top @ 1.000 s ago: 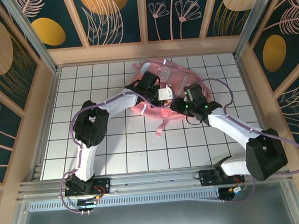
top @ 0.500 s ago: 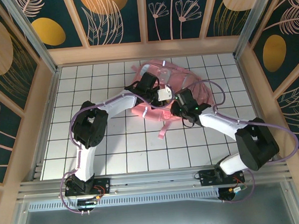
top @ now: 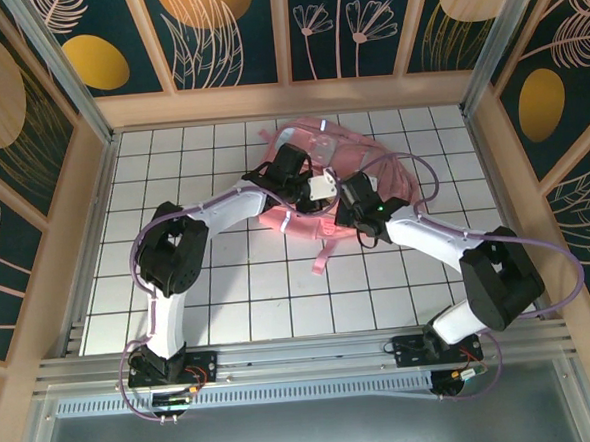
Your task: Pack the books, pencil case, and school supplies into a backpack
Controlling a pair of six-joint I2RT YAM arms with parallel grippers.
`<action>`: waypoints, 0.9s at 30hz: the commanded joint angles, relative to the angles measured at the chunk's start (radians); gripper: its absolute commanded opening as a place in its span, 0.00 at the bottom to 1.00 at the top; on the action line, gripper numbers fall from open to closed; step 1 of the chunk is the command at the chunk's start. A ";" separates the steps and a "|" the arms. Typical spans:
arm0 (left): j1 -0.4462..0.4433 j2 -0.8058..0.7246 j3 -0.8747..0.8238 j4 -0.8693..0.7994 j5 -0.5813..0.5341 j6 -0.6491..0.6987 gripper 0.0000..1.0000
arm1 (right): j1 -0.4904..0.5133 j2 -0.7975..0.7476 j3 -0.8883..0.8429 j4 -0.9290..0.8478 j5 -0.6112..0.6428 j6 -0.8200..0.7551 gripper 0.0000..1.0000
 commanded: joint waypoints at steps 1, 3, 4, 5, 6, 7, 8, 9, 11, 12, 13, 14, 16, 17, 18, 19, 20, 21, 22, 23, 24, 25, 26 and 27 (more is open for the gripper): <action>0.032 -0.091 -0.070 -0.052 0.026 0.048 0.00 | -0.025 -0.056 0.019 -0.106 0.059 0.007 0.00; 0.059 -0.122 -0.125 -0.039 0.048 0.092 0.00 | -0.050 -0.080 0.018 -0.142 -0.005 -0.020 0.00; 0.073 -0.144 -0.162 -0.028 0.059 0.122 0.00 | -0.051 -0.085 0.021 -0.161 -0.052 -0.053 0.00; 0.083 -0.165 -0.193 -0.008 0.061 0.139 0.00 | -0.074 -0.079 0.031 -0.191 -0.088 -0.076 0.00; 0.094 -0.186 -0.226 0.011 0.056 0.158 0.00 | -0.088 -0.069 0.042 -0.227 -0.116 -0.107 0.00; 0.105 -0.205 -0.249 0.020 0.043 0.178 0.00 | -0.093 -0.054 0.058 -0.274 -0.124 -0.128 0.00; 0.111 -0.218 -0.264 0.019 0.025 0.196 0.00 | -0.100 -0.038 0.070 -0.310 -0.130 -0.130 0.00; 0.123 -0.228 -0.278 0.013 0.004 0.212 0.00 | -0.114 -0.023 0.082 -0.353 -0.133 -0.118 0.00; 0.159 -0.246 -0.303 0.009 -0.018 0.223 0.00 | -0.146 -0.015 0.079 -0.367 -0.217 -0.115 0.00; 0.186 -0.257 -0.320 0.014 -0.011 0.226 0.00 | -0.156 -0.016 0.075 -0.364 -0.266 -0.115 0.00; 0.211 -0.266 -0.340 0.025 0.004 0.237 0.00 | -0.160 -0.018 0.078 -0.363 -0.281 -0.118 0.00; 0.243 -0.278 -0.369 0.039 0.033 0.266 0.00 | -0.157 -0.016 0.082 -0.357 -0.302 -0.134 0.00; 0.287 -0.292 -0.428 0.083 0.031 0.344 0.00 | -0.144 -0.009 0.090 -0.329 -0.383 -0.176 0.00; 0.310 -0.291 -0.448 0.122 0.020 0.350 0.00 | -0.126 -0.008 0.092 -0.305 -0.438 -0.193 0.00; 0.338 -0.286 -0.455 0.157 0.026 0.340 0.00 | -0.099 -0.005 0.094 -0.274 -0.494 -0.202 0.00; 0.358 -0.279 -0.446 0.150 0.045 0.352 0.00 | -0.075 -0.002 0.096 -0.241 -0.546 -0.205 0.00; 0.371 -0.270 -0.423 0.121 0.055 0.380 0.00 | -0.037 0.004 0.098 -0.200 -0.604 -0.199 0.00; 0.372 -0.262 -0.396 0.105 0.043 0.376 0.02 | 0.004 0.011 0.104 -0.158 -0.649 -0.181 0.00; 0.371 -0.258 -0.368 0.074 0.063 0.369 0.09 | 0.033 0.021 0.112 -0.121 -0.686 -0.166 0.00; 0.371 -0.258 -0.327 0.002 0.113 0.386 0.21 | 0.066 0.035 0.123 -0.076 -0.732 -0.155 0.00; 0.371 -0.266 -0.298 -0.078 0.170 0.423 0.35 | 0.091 0.049 0.135 -0.034 -0.764 -0.139 0.00; 0.368 -0.281 -0.296 -0.114 0.213 0.440 0.49 | 0.102 0.063 0.144 0.000 -0.788 -0.122 0.00; 0.359 -0.307 -0.317 -0.113 0.245 0.432 0.61 | 0.115 0.082 0.151 0.051 -0.816 -0.101 0.00; 0.343 -0.351 -0.353 -0.100 0.259 0.425 0.68 | 0.122 0.099 0.159 0.083 -0.834 -0.089 0.00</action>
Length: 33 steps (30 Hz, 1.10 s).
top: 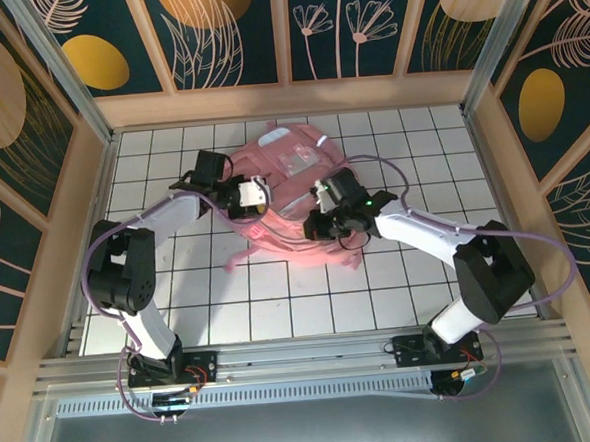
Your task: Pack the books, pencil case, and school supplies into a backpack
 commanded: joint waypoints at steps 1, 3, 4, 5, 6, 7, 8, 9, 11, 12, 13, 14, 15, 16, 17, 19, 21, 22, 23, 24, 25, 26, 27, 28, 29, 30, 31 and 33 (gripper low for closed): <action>-0.043 -0.105 -0.043 -0.065 0.090 0.053 0.71 | 0.038 0.040 0.052 0.127 -0.169 0.053 0.00; -0.095 -0.174 -0.131 -0.016 0.065 0.032 0.74 | 0.044 0.067 0.080 0.132 -0.169 0.040 0.00; -0.112 -0.196 -0.160 0.001 0.061 0.023 0.74 | 0.045 0.076 0.089 0.128 -0.170 0.030 0.00; -0.128 -0.216 -0.192 0.012 0.061 0.014 0.72 | 0.045 0.086 0.099 0.123 -0.176 0.019 0.00; -0.143 -0.232 -0.217 0.022 0.062 0.004 0.72 | 0.046 0.091 0.103 0.121 -0.180 0.010 0.00; -0.153 -0.241 -0.231 0.031 0.060 -0.007 0.71 | 0.045 0.096 0.104 0.119 -0.181 0.004 0.00; -0.163 -0.249 -0.244 0.036 0.060 -0.012 0.70 | 0.045 0.101 0.105 0.115 -0.184 -0.002 0.00; -0.172 -0.251 -0.254 0.044 0.054 -0.009 0.69 | 0.045 0.107 0.107 0.106 -0.188 -0.008 0.00; -0.197 -0.245 -0.275 0.074 0.030 0.001 0.68 | 0.045 0.113 0.109 0.092 -0.188 -0.015 0.00; -0.215 -0.237 -0.282 0.084 0.006 0.020 0.67 | 0.047 0.115 0.108 0.088 -0.185 -0.015 0.00; -0.227 -0.228 -0.285 0.098 -0.018 0.028 0.66 | 0.049 0.114 0.106 0.088 -0.184 -0.015 0.00; -0.236 -0.215 -0.284 0.113 -0.044 0.029 0.58 | 0.051 0.112 0.104 0.087 -0.178 -0.013 0.00; -0.237 -0.200 -0.278 0.112 -0.059 0.028 0.38 | 0.055 0.111 0.103 0.082 -0.169 -0.012 0.00; -0.236 -0.188 -0.267 0.110 -0.081 0.027 0.26 | 0.057 0.109 0.104 0.074 -0.160 -0.010 0.00; -0.236 -0.176 -0.259 0.115 -0.120 0.015 0.14 | 0.057 0.109 0.108 0.056 -0.142 -0.007 0.00; -0.235 -0.168 -0.252 0.125 -0.179 0.009 0.00 | 0.057 0.109 0.120 0.001 -0.092 -0.013 0.00; -0.231 -0.178 -0.266 0.144 -0.199 0.026 0.00 | 0.052 0.106 0.127 -0.056 -0.042 -0.028 0.00; -0.226 -0.188 -0.278 0.156 -0.192 0.031 0.00 | 0.042 0.099 0.120 -0.069 -0.036 -0.034 0.00; -0.217 -0.198 -0.286 0.158 -0.175 0.036 0.00 | 0.030 0.088 0.105 -0.074 -0.035 -0.037 0.00; -0.207 -0.205 -0.288 0.153 -0.157 0.042 0.00 | 0.013 0.078 0.092 -0.084 -0.019 -0.039 0.00; -0.195 -0.213 -0.290 0.143 -0.136 0.047 0.00 | -0.007 0.070 0.078 -0.099 -0.003 -0.049 0.00; -0.185 -0.222 -0.292 0.132 -0.119 0.052 0.00 | -0.030 0.062 0.071 -0.124 0.017 -0.065 0.00; -0.177 -0.230 -0.298 0.127 -0.109 0.057 0.00 | -0.050 0.055 0.067 -0.149 0.047 -0.080 0.00; -0.169 -0.245 -0.306 0.122 -0.102 0.062 0.00 | -0.074 0.048 0.063 -0.175 0.085 -0.095 0.00; -0.161 -0.259 -0.316 0.120 -0.095 0.065 0.00 | -0.109 0.044 0.060 -0.197 0.120 -0.108 0.00; -0.154 -0.272 -0.322 0.116 -0.089 0.069 0.00 | -0.136 0.040 0.062 -0.212 0.152 -0.115 0.00; -0.146 -0.286 -0.324 0.094 -0.071 0.085 0.00 | -0.170 0.036 0.065 -0.228 0.186 -0.124 0.00; -0.136 -0.306 -0.321 0.044 -0.063 0.109 0.00 | -0.222 0.034 0.077 -0.234 0.236 -0.150 0.00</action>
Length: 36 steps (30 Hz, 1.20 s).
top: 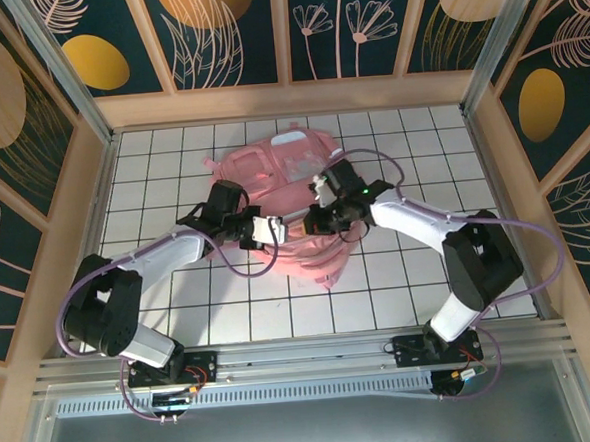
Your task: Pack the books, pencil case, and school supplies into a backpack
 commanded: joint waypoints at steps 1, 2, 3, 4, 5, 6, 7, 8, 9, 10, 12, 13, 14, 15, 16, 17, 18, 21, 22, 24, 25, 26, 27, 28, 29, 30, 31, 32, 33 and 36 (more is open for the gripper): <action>0.051 -0.068 -0.019 -0.116 0.019 0.081 0.00 | -0.127 -0.025 0.004 -0.101 0.249 -0.069 0.00; 0.061 -0.080 -0.025 -0.131 0.025 0.094 0.00 | -0.149 -0.018 0.010 -0.089 0.270 -0.086 0.00; 0.068 -0.094 -0.034 -0.131 0.031 0.098 0.00 | -0.166 -0.009 0.013 -0.073 0.286 -0.099 0.00; 0.079 -0.110 -0.047 -0.118 0.039 0.097 0.00 | -0.187 0.005 0.019 -0.052 0.299 -0.114 0.00; 0.089 -0.124 -0.060 -0.102 0.051 0.092 0.00 | -0.205 0.017 0.026 -0.034 0.314 -0.124 0.00; 0.097 -0.129 -0.068 -0.092 0.061 0.088 0.00 | -0.213 0.024 0.032 -0.020 0.329 -0.132 0.00; 0.108 -0.132 -0.068 -0.090 0.075 0.083 0.00 | -0.213 0.023 0.037 -0.005 0.342 -0.146 0.00; 0.125 -0.126 -0.061 -0.091 0.085 0.074 0.00 | -0.209 0.009 0.037 0.012 0.360 -0.152 0.00; 0.142 -0.118 -0.051 -0.091 0.092 0.067 0.00 | -0.202 -0.007 0.033 0.023 0.366 -0.155 0.00; 0.164 -0.108 -0.035 -0.091 0.100 0.067 0.00 | -0.195 -0.033 0.026 0.033 0.352 -0.162 0.00; 0.201 -0.082 0.002 -0.092 0.122 0.076 0.00 | -0.163 -0.078 0.017 0.025 0.342 -0.195 0.00; 0.211 -0.070 0.016 -0.078 0.115 0.079 0.00 | -0.124 -0.101 0.009 0.014 0.354 -0.237 0.00; 0.217 -0.062 0.021 -0.049 0.101 0.086 0.00 | -0.070 -0.119 0.005 0.000 0.379 -0.281 0.00; 0.218 -0.053 0.025 -0.024 0.095 0.093 0.00 | -0.019 -0.133 -0.001 -0.016 0.399 -0.307 0.00; 0.221 -0.036 0.034 0.010 0.093 0.084 0.00 | 0.037 -0.144 -0.007 -0.033 0.410 -0.317 0.00; 0.226 -0.011 0.052 0.035 0.093 0.074 0.00 | 0.076 -0.154 -0.013 -0.044 0.386 -0.313 0.00; 0.231 0.016 0.071 0.048 0.091 0.068 0.00 | 0.107 -0.165 -0.022 -0.045 0.356 -0.301 0.00; 0.242 0.125 0.156 0.096 0.064 -0.016 0.23 | 0.203 -0.199 -0.062 0.010 0.276 -0.251 0.00; 0.242 0.162 0.193 0.098 0.066 -0.065 0.40 | 0.228 -0.202 -0.070 0.036 0.260 -0.228 0.00; 0.243 0.203 0.275 -0.015 0.160 -0.073 0.62 | 0.250 -0.188 -0.072 0.077 0.235 -0.195 0.00; 0.239 0.204 0.293 -0.063 0.217 -0.070 0.98 | 0.250 -0.175 -0.068 0.092 0.227 -0.182 0.00; 0.233 0.187 0.282 -0.074 0.257 -0.073 0.99 | 0.250 -0.163 -0.062 0.098 0.222 -0.181 0.00; 0.225 0.160 0.254 -0.060 0.275 -0.081 0.99 | 0.250 -0.152 -0.052 0.098 0.223 -0.181 0.00; 0.212 0.118 0.217 -0.046 0.283 -0.092 0.99 | 0.250 -0.144 -0.043 0.098 0.226 -0.183 0.00; 0.192 0.076 0.184 -0.049 0.287 -0.093 0.99 | 0.249 -0.137 -0.033 0.098 0.220 -0.186 0.00; 0.169 0.040 0.159 -0.054 0.280 -0.097 0.99 | 0.250 -0.134 -0.026 0.100 0.208 -0.189 0.00; 0.133 0.005 0.138 -0.055 0.258 -0.119 0.99 | 0.250 -0.129 -0.020 0.103 0.195 -0.190 0.00; 0.097 -0.016 0.137 -0.060 0.240 -0.138 0.99 | 0.251 -0.127 -0.013 0.103 0.182 -0.190 0.00; 0.069 -0.023 0.113 -0.069 0.233 -0.158 0.99 | 0.251 -0.127 -0.010 0.106 0.165 -0.190 0.00; 0.036 0.013 0.124 -0.139 0.223 -0.148 0.99 | 0.251 -0.126 -0.003 0.114 0.129 -0.189 0.00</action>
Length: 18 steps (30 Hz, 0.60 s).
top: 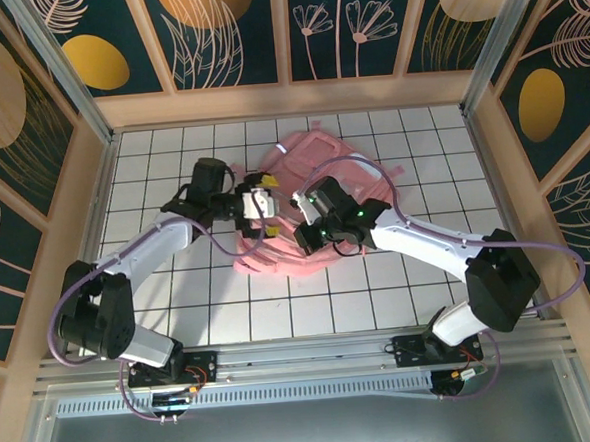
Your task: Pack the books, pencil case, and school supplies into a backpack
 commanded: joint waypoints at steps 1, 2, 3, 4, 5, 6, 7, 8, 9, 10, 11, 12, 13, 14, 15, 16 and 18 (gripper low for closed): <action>-0.011 0.047 0.015 -0.097 0.000 -0.011 0.99 | 0.006 0.002 0.046 0.059 -0.088 0.005 0.00; -0.012 0.062 0.025 -0.106 -0.024 0.001 0.99 | 0.006 0.001 0.046 0.061 -0.093 0.007 0.00; -0.014 0.074 0.035 -0.115 -0.034 0.020 0.99 | 0.006 0.002 0.046 0.060 -0.096 0.008 0.00; -0.014 0.086 0.042 -0.113 -0.040 0.030 0.99 | 0.006 0.002 0.046 0.058 -0.100 0.011 0.00; -0.016 0.098 0.051 -0.113 -0.048 0.046 0.98 | 0.006 0.002 0.044 0.059 -0.102 0.015 0.00; -0.021 0.110 0.061 -0.119 -0.064 0.064 0.96 | 0.007 -0.001 0.041 0.063 -0.104 0.022 0.00; -0.024 0.126 0.074 -0.128 -0.088 0.075 0.93 | 0.006 -0.006 0.034 0.072 -0.112 0.029 0.00; -0.027 0.144 0.096 -0.153 -0.101 0.092 0.90 | 0.006 -0.010 0.027 0.081 -0.121 0.037 0.00; -0.026 0.168 0.123 -0.186 -0.103 0.110 0.83 | 0.006 -0.017 0.018 0.097 -0.130 0.047 0.00; -0.028 0.190 0.151 -0.219 -0.106 0.129 0.79 | 0.005 -0.024 0.008 0.115 -0.140 0.059 0.00; -0.028 0.206 0.169 -0.231 -0.106 0.134 0.75 | 0.007 -0.029 0.002 0.127 -0.146 0.066 0.00; -0.028 0.218 0.184 -0.233 -0.105 0.133 0.69 | 0.007 -0.031 -0.004 0.135 -0.151 0.073 0.00; -0.029 0.219 0.195 -0.234 -0.109 0.129 0.65 | 0.008 -0.034 -0.006 0.138 -0.155 0.079 0.00; -0.030 0.233 0.204 -0.232 -0.112 0.124 0.59 | 0.008 -0.033 -0.006 0.137 -0.157 0.081 0.00; -0.033 0.255 0.213 -0.244 -0.112 0.128 0.52 | 0.009 -0.033 -0.007 0.134 -0.156 0.083 0.00; -0.036 0.264 0.225 -0.254 -0.122 0.137 0.42 | 0.009 -0.035 -0.008 0.129 -0.150 0.084 0.00; -0.039 0.276 0.238 -0.279 -0.134 0.157 0.12 | 0.010 -0.041 -0.014 0.121 -0.131 0.087 0.00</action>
